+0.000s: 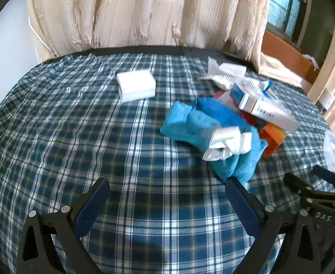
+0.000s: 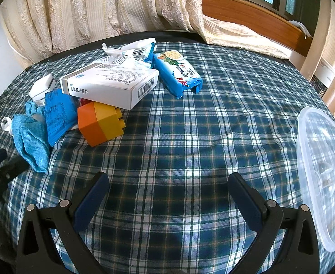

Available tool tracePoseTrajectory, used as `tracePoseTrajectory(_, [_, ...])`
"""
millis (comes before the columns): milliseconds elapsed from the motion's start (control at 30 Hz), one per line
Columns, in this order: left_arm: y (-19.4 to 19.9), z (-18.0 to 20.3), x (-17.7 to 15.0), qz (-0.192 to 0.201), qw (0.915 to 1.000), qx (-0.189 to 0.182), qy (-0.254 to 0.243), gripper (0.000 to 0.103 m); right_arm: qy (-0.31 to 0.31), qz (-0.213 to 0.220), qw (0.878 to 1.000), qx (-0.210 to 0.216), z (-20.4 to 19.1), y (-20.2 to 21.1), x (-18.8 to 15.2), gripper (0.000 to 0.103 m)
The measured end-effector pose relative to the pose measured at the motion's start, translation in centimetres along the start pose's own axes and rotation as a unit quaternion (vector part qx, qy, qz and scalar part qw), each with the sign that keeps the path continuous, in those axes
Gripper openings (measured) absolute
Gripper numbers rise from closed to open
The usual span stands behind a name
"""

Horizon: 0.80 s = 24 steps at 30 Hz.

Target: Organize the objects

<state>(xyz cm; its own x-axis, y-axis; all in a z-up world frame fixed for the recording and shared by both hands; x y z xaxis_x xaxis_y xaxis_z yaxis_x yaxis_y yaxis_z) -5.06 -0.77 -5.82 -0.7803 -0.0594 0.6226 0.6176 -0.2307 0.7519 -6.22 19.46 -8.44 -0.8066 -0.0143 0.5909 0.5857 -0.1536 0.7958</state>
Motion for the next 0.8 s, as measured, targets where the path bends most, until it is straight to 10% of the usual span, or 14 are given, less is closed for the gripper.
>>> tracePoseTrajectory(800, [1.4, 1.1, 1.6, 0.055, 0.9970, -0.055, -0.001, 0.103, 0.000, 0.000, 1.000, 0.000, 0.0, 0.0, 0.0, 0.103])
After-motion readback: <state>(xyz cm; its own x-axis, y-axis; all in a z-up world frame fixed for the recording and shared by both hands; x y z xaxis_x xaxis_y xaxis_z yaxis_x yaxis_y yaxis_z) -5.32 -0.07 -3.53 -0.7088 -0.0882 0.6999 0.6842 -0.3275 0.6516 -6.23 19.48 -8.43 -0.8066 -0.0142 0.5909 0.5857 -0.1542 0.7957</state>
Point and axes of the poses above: each gripper's, at about its wrist camera, not at the fingertips, and y roughly against the way its jaws point, z to its right, x to its top, the point moved 9 cm from there along -y, roughly the way its jaws point, and after that the axes turned 8 degrees about -x, right-handed, at the moved point
